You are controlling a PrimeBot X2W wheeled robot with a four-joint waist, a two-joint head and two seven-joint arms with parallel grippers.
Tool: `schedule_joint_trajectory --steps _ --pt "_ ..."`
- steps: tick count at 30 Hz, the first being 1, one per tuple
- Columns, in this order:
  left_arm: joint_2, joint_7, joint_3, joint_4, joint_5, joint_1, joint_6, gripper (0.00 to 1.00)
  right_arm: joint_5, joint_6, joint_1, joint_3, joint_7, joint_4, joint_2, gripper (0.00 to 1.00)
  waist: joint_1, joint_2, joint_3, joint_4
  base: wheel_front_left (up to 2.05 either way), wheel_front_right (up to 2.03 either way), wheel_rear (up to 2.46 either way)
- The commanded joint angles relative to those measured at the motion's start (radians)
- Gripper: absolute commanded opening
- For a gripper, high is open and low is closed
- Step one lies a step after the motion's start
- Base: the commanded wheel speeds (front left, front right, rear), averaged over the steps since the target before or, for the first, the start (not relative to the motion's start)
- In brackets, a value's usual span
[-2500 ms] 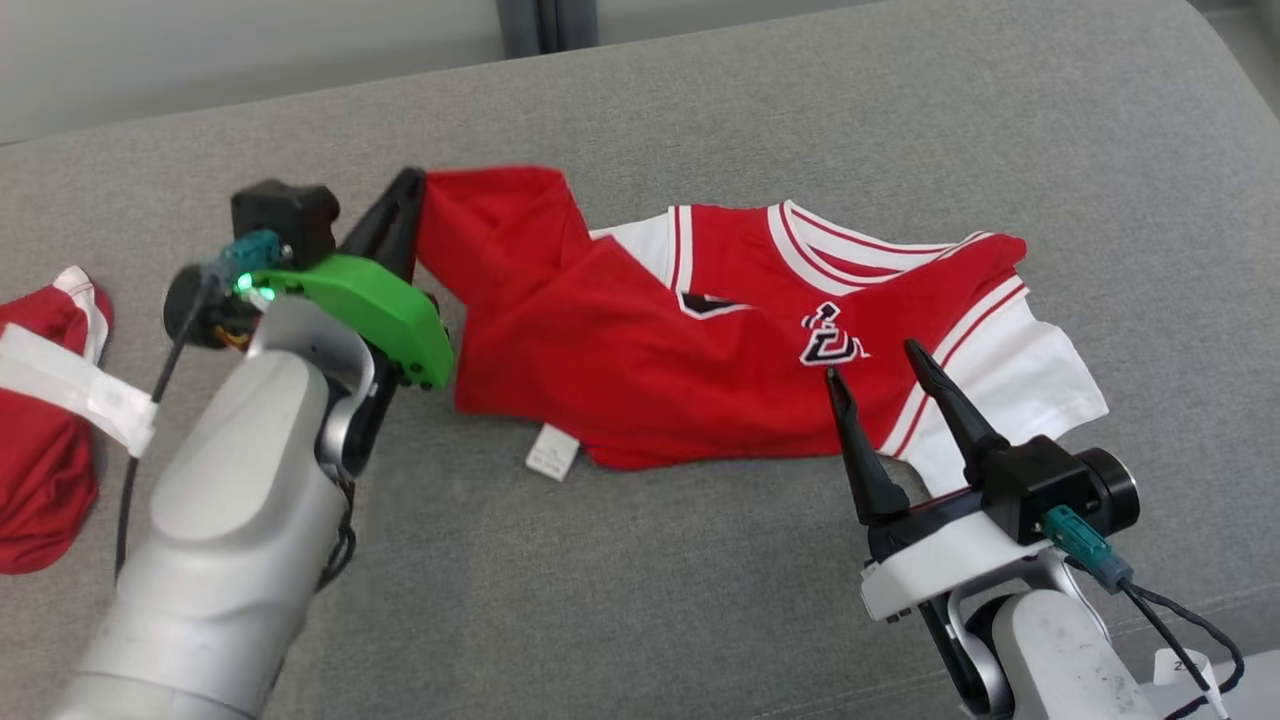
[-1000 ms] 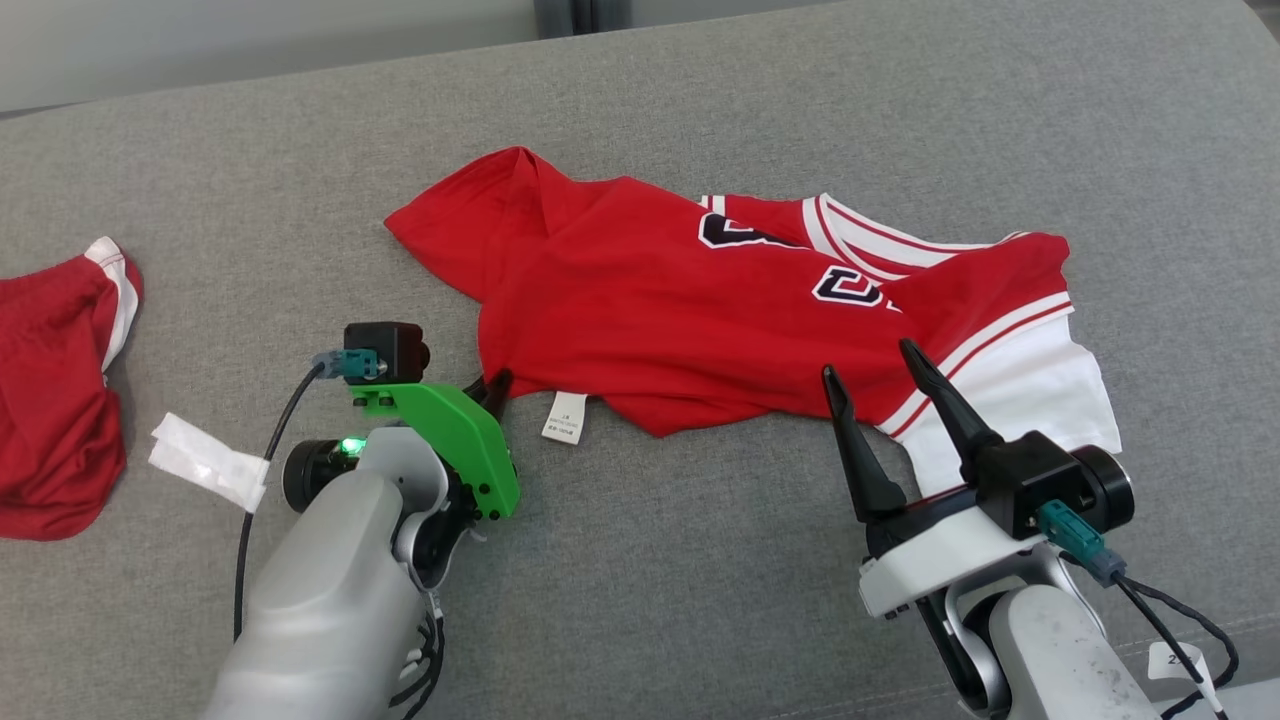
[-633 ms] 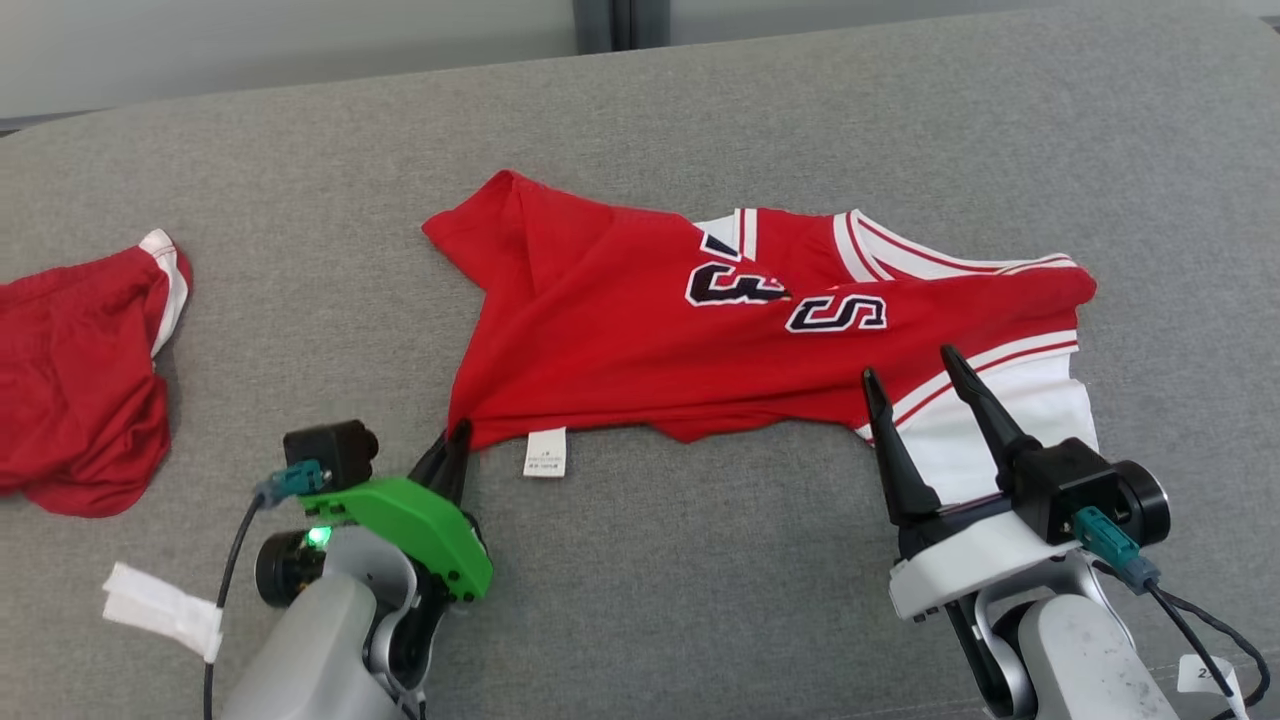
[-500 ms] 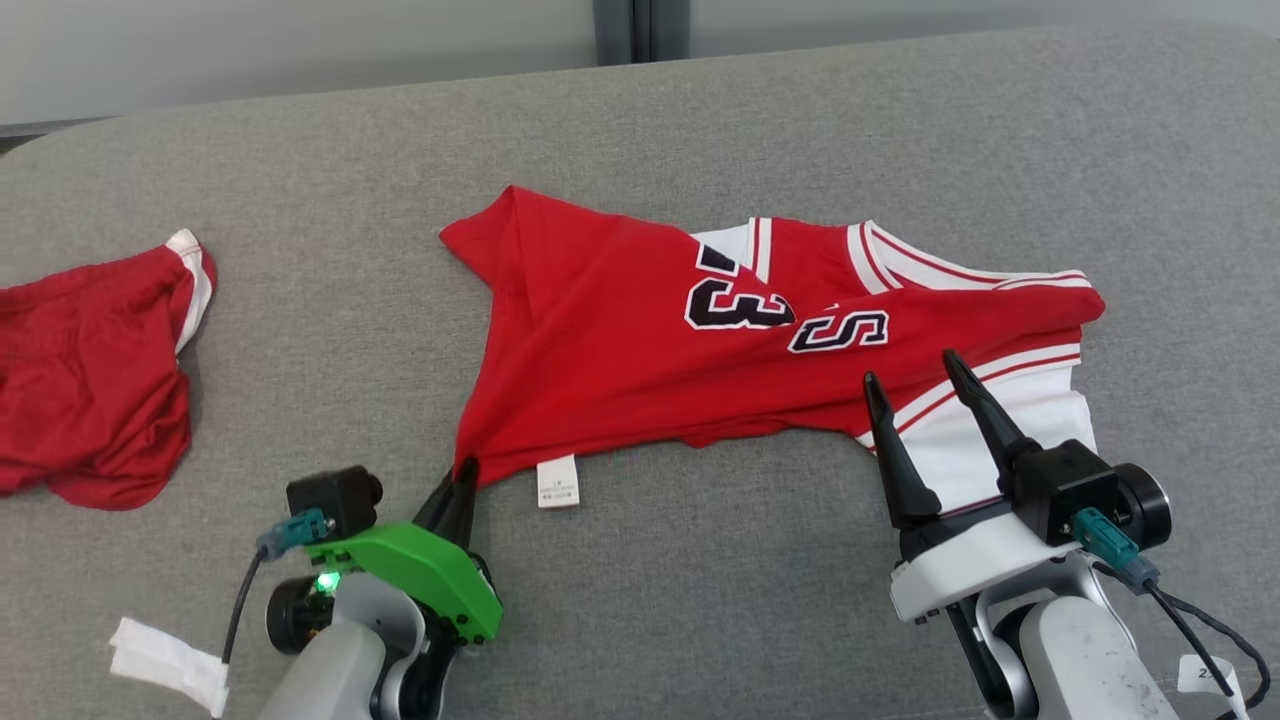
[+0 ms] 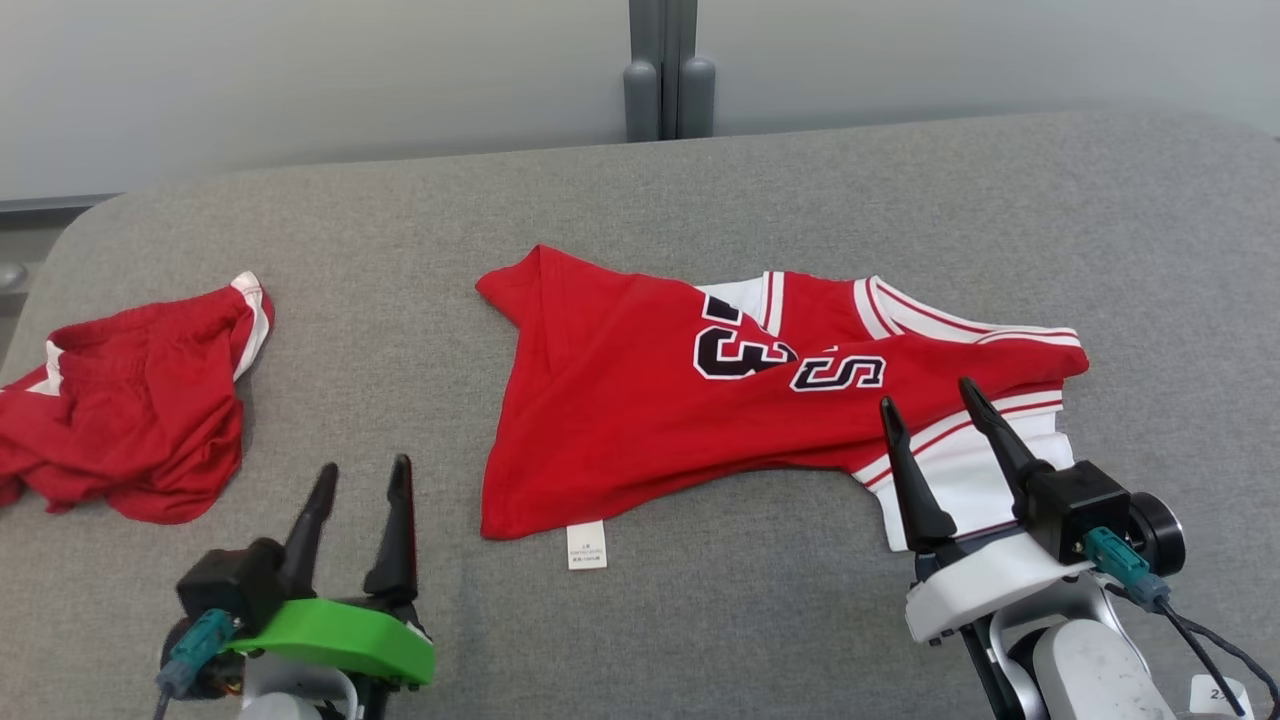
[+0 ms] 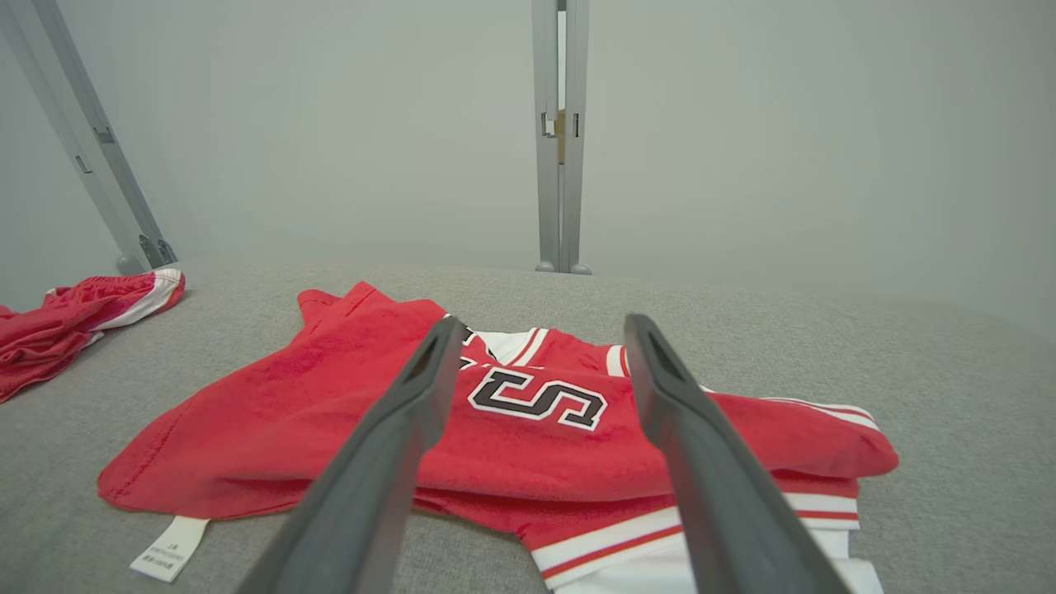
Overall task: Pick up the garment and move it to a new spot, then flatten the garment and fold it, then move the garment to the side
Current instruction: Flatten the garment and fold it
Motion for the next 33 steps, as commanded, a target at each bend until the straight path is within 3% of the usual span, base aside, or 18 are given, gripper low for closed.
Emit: schedule_joint_trajectory --steps 1,6,12,18,33 --pt "0.001 -0.007 0.042 -0.048 0.046 0.028 0.006 1.0 0.006 -0.002 0.012 -0.008 0.002 0.002 -0.002 1.0 0.0 0.0 -0.03 0.002 0.0 0.0 0.0" --pt "-0.04 -0.007 0.204 -0.184 0.169 0.126 -0.022 1.0 0.003 -0.002 0.032 -0.037 -0.001 0.004 -0.002 1.0 0.0 0.0 -0.061 -0.001 0.0 0.0 0.0" --pt "-0.076 -0.007 0.302 -0.207 0.23 0.196 -0.075 1.0 -0.01 -0.002 0.055 -0.066 -0.001 0.008 -0.007 1.0 0.0 0.0 -0.088 -0.002 0.0 0.0 0.0" --pt "-0.094 -0.007 0.317 -0.149 0.222 0.228 -0.11 1.0 0.02 -0.002 0.079 -0.09 -0.023 0.026 -0.018 1.0 0.0 0.0 -0.106 -0.006 0.0 0.0 0.0" --pt "-0.077 -0.003 0.3 -0.084 0.225 0.226 -0.122 1.0 0.041 -0.002 0.1 -0.107 -0.045 0.035 -0.011 1.0 0.0 0.0 -0.114 -0.026 0.0 0.0 0.0"
